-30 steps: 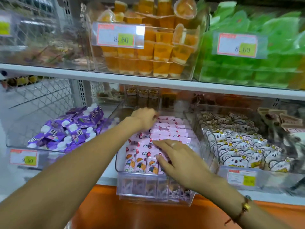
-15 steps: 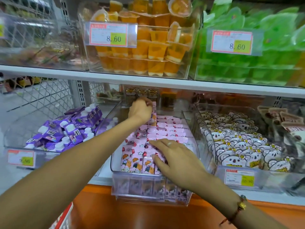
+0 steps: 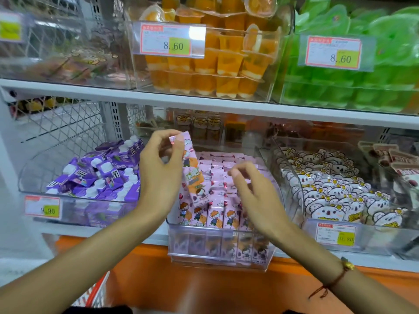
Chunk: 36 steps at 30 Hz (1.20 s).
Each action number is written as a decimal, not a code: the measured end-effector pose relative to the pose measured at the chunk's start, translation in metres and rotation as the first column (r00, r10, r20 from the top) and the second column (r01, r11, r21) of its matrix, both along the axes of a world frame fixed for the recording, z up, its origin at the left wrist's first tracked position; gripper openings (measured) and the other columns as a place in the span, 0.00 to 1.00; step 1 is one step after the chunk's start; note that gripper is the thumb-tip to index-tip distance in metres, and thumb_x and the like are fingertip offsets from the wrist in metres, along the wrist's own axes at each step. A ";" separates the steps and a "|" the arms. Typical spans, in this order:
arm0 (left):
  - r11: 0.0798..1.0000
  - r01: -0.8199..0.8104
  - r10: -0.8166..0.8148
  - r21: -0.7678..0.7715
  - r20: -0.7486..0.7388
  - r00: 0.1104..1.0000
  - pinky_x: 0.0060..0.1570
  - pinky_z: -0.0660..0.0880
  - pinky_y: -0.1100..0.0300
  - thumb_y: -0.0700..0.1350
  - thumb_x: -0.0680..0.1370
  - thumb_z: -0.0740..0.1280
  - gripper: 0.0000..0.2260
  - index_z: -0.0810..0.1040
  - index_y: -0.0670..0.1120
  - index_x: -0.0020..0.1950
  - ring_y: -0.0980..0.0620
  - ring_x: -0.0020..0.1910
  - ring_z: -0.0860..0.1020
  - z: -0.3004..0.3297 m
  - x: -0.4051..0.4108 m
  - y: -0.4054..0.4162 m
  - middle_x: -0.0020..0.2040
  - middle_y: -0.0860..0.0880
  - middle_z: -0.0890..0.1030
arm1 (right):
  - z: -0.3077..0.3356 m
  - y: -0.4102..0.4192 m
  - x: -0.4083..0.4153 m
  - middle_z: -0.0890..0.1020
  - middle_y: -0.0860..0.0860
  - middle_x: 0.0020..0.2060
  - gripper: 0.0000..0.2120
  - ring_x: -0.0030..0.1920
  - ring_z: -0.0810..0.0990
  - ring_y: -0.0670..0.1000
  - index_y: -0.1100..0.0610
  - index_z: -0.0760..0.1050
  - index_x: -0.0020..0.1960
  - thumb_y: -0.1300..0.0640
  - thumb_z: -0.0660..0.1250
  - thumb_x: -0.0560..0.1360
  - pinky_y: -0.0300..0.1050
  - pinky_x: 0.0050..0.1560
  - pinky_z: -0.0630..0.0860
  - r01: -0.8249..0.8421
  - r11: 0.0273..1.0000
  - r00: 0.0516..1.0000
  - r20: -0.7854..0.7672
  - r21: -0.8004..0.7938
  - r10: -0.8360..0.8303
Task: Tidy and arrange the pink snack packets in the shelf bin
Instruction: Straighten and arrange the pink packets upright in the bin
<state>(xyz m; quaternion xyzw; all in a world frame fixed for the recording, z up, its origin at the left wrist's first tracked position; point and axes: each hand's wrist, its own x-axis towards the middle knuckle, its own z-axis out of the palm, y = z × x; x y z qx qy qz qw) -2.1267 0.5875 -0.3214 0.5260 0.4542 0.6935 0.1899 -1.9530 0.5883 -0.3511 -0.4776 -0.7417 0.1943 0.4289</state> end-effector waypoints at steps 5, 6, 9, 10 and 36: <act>0.983 0.154 -0.144 -0.101 0.101 0.984 0.51 0.79 0.57 0.46 0.79 0.65 0.04 0.79 0.50 0.51 0.59 0.44 0.79 -0.004 0.009 -0.017 0.43 0.51 0.81 | 0.008 -0.010 -0.011 0.76 0.37 0.53 0.22 0.52 0.75 0.33 0.43 0.70 0.65 0.38 0.61 0.73 0.26 0.49 0.72 -0.248 0.948 0.959 -0.186 -0.201 0.212; 0.974 0.188 -0.171 -0.125 0.137 0.976 0.54 0.79 0.54 0.46 0.79 0.65 0.05 0.79 0.50 0.52 0.57 0.47 0.80 -0.005 0.010 -0.018 0.45 0.51 0.82 | 0.007 -0.010 -0.012 0.76 0.38 0.51 0.19 0.50 0.76 0.35 0.43 0.71 0.64 0.42 0.63 0.75 0.29 0.50 0.74 -0.242 0.948 0.963 -0.169 -0.206 0.209; 0.953 0.255 -0.227 -0.162 0.171 0.959 0.60 0.76 0.52 0.47 0.78 0.65 0.07 0.79 0.50 0.55 0.59 0.53 0.80 -0.006 0.010 -0.018 0.50 0.55 0.82 | 0.008 -0.008 -0.012 0.79 0.41 0.47 0.10 0.46 0.79 0.35 0.41 0.72 0.57 0.51 0.65 0.77 0.28 0.49 0.75 -0.246 0.941 0.956 -0.219 -0.233 0.196; 0.949 0.271 -0.247 -0.162 0.153 0.957 0.62 0.75 0.53 0.47 0.79 0.65 0.09 0.78 0.51 0.58 0.61 0.54 0.79 -0.006 0.010 -0.018 0.52 0.56 0.81 | 0.008 -0.007 -0.011 0.80 0.42 0.48 0.09 0.46 0.80 0.35 0.42 0.72 0.56 0.51 0.65 0.77 0.28 0.48 0.75 -0.248 0.934 0.946 -0.275 -0.259 0.175; 0.928 0.299 -0.359 -0.220 -0.327 0.874 0.54 0.76 0.61 0.44 0.76 0.69 0.13 0.71 0.61 0.52 0.67 0.54 0.76 -0.036 0.018 -0.004 0.54 0.64 0.77 | 0.003 0.001 -0.007 0.84 0.51 0.52 0.11 0.49 0.84 0.44 0.55 0.74 0.61 0.57 0.62 0.79 0.33 0.45 0.78 -0.286 0.920 0.771 -0.635 -0.266 0.056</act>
